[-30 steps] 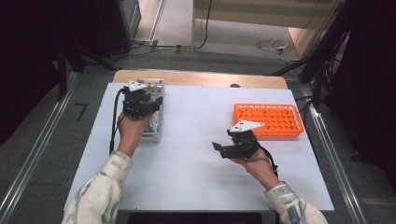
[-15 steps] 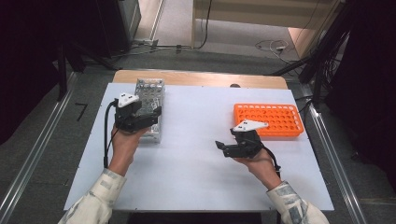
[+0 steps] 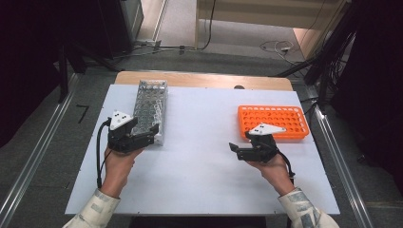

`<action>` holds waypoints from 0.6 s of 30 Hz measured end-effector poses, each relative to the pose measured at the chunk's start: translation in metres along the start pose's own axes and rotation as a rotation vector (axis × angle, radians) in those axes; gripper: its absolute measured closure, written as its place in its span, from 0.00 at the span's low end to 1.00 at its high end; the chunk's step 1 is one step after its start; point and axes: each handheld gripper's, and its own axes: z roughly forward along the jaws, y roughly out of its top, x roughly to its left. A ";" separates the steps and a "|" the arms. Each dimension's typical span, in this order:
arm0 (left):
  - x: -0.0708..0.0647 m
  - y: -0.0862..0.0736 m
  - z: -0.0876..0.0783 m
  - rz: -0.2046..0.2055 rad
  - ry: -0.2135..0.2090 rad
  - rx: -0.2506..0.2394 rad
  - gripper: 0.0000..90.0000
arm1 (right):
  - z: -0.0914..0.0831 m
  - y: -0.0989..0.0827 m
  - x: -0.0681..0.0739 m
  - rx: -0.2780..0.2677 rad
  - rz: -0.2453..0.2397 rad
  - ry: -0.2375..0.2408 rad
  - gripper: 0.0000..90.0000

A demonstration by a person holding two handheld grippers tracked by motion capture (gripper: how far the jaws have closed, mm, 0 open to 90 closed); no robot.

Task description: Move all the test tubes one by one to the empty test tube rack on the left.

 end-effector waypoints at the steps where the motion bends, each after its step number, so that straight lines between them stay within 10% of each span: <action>1: 0.000 -0.002 0.000 0.002 -0.003 0.001 0.23 | -0.001 -0.001 -0.002 -0.002 0.001 -0.005 0.25; 18: 0.000 -0.033 -0.016 -0.009 0.004 0.017 0.22 | -0.025 -0.018 -0.019 -0.022 0.049 -0.042 0.24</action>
